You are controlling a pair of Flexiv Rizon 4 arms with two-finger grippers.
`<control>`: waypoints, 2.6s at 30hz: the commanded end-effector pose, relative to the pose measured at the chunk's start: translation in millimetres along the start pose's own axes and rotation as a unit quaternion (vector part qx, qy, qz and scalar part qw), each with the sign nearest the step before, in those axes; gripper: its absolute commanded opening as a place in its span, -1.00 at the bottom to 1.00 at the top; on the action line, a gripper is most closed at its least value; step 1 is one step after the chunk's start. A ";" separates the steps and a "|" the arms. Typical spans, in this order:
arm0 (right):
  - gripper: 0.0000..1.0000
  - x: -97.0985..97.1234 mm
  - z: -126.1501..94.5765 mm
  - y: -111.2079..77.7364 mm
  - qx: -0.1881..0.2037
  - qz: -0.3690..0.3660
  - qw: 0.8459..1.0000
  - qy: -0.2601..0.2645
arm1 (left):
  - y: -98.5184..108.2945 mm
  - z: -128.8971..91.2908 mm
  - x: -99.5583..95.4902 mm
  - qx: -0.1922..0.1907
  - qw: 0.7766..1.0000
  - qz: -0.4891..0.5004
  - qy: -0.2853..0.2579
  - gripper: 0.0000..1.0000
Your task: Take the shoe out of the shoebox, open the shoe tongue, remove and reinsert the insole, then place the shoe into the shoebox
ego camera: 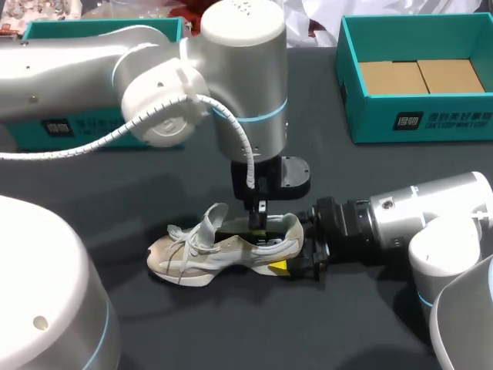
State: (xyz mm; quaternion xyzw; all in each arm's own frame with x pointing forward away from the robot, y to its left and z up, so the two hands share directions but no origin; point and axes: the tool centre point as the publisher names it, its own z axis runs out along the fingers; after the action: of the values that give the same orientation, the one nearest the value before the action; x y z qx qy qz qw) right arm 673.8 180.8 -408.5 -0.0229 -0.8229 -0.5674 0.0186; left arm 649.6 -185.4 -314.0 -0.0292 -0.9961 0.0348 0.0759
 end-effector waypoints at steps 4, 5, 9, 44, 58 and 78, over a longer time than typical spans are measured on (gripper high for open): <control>-1.00 0.4 1.6 0.3 0.001 0.000 1.000 -0.001 | -7.7 22.7 -7.0 0.010 1.000 0.007 0.011 -1.00; -1.00 0.4 1.6 0.3 0.001 0.000 1.000 -0.001 | -7.8 24.7 -7.1 0.010 1.000 0.007 0.010 -1.00; -1.00 0.4 1.6 0.3 0.001 0.000 1.000 -0.001 | -7.8 27.2 -7.4 -0.001 1.000 0.010 0.008 -1.00; -1.00 0.4 1.6 0.3 0.001 0.000 1.000 -0.001 | 25.9 61.6 -5.4 -0.015 0.998 0.004 0.065 -1.00; -1.00 0.4 1.6 0.3 0.001 0.000 1.000 -0.001 | 39.9 67.6 7.9 -0.015 0.998 0.017 0.055 -1.00; -1.00 0.4 1.6 0.3 0.001 0.000 1.000 -0.001 | 36.1 87.9 -12.6 -0.031 0.999 0.008 -0.043 0.17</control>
State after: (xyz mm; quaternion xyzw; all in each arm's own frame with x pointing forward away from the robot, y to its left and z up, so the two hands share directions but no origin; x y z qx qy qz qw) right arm 673.2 180.9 -409.3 -0.0226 -0.8230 -0.5673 0.0181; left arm 652.6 -151.1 -392.2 -0.0404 -0.9984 0.0121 0.0389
